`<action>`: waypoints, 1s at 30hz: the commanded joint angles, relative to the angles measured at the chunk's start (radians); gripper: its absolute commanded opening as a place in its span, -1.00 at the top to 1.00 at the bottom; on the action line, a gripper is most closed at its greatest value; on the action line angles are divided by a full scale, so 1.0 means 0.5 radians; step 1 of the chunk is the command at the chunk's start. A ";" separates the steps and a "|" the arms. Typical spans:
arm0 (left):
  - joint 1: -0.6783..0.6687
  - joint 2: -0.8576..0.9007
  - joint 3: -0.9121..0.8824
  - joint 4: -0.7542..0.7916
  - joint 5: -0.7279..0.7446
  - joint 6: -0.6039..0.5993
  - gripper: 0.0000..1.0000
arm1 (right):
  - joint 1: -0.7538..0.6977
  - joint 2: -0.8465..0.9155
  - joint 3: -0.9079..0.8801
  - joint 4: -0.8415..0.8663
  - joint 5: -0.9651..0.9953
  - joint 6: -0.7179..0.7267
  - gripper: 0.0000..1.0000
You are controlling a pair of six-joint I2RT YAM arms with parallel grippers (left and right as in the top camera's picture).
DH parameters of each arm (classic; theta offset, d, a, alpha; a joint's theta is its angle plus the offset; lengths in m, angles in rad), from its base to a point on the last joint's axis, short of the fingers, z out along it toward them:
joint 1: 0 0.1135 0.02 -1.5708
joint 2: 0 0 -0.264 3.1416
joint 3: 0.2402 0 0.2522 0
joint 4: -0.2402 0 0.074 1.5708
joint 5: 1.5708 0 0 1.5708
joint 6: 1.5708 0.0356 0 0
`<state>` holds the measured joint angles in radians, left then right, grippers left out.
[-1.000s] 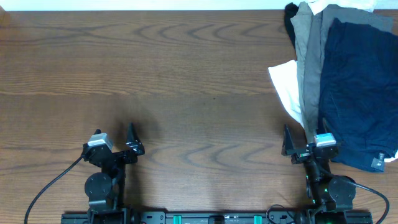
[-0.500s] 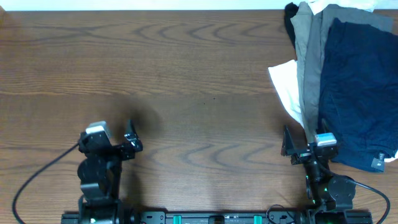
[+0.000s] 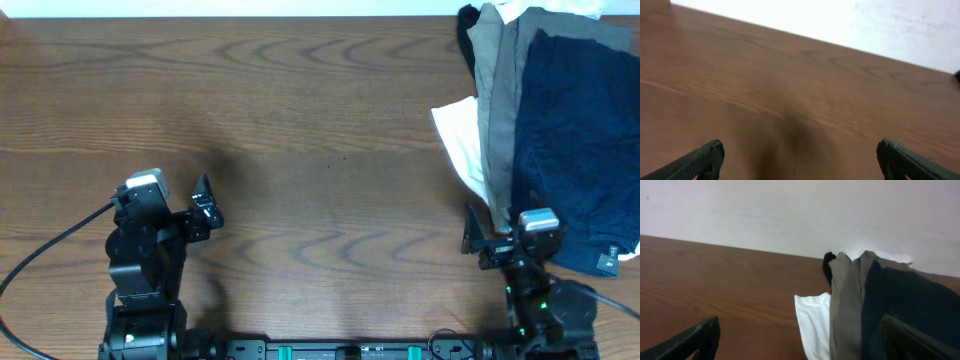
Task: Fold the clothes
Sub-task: 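Raise the left arm and move the right gripper toward the clothes pile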
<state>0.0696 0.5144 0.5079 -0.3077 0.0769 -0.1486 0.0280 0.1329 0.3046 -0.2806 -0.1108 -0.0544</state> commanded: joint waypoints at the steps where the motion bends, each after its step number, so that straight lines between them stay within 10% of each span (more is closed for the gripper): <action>1: -0.008 -0.002 0.105 -0.098 0.094 0.042 -0.96 | -0.017 0.179 0.202 -0.082 0.020 0.034 -0.99; 30: -0.008 -0.005 0.581 -0.653 0.407 0.042 -0.96 | -0.021 0.872 0.829 -0.404 0.124 0.320 -0.98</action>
<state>0.0696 0.5152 0.7757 -0.6460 0.2638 -0.1478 0.0280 0.5446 0.6949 -0.4839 -0.0654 0.0750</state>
